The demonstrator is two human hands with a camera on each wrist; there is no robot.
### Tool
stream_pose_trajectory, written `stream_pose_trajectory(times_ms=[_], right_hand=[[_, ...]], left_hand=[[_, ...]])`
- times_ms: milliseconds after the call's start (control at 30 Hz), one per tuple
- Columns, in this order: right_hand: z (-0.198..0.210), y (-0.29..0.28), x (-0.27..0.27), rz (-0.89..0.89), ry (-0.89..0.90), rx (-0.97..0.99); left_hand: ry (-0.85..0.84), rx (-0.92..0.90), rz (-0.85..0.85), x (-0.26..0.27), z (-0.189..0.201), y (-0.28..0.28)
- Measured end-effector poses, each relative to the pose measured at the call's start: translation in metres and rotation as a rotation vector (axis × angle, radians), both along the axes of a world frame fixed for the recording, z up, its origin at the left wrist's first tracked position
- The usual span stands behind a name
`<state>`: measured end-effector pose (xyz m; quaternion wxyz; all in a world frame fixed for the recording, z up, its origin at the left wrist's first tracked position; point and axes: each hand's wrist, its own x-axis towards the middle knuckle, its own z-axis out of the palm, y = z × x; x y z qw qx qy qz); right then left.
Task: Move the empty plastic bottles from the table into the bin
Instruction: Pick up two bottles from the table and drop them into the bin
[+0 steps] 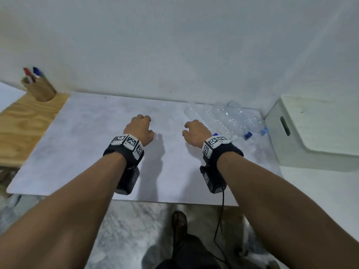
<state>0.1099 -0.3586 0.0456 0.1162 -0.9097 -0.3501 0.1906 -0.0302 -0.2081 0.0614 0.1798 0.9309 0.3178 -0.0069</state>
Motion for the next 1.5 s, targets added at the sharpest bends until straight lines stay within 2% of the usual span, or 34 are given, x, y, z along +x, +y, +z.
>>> stream_pose_trajectory(times_ms=[233, 367, 533, 767, 967, 1300, 1400, 1500], right_hand=[[-0.013, -0.042, 0.116, -0.184, -0.038, 0.001], [-0.024, -0.062, 0.161, -0.095, -0.104, -0.089], [-0.034, -0.066, 0.195, 0.082, -0.151, -0.145], [-0.049, -0.048, 0.206, 0.187, -0.126, -0.151], [-0.051, -0.035, 0.209, 0.374, -0.143, -0.323], [-0.048, -0.004, 0.199, 0.482, -0.111, -0.463], [-0.051, -0.001, 0.194, 0.562, -0.172, -0.485], [-0.049, 0.0, 0.189, 0.692, -0.38, -0.471]], left_hand=[[0.072, 0.013, -0.223, 0.137, -0.018, -0.025], [0.109, 0.054, -0.372, 0.193, -0.041, -0.042], [0.226, 0.175, -0.565, 0.23, -0.066, -0.055], [0.33, 0.234, -0.636, 0.242, -0.088, -0.046], [0.343, 0.236, -0.614, 0.232, -0.088, -0.029], [0.436, 0.249, -0.598, 0.199, -0.09, -0.008], [0.454, 0.24, -0.58, 0.187, -0.087, -0.001], [0.473, 0.217, -0.542, 0.173, -0.083, 0.01]])
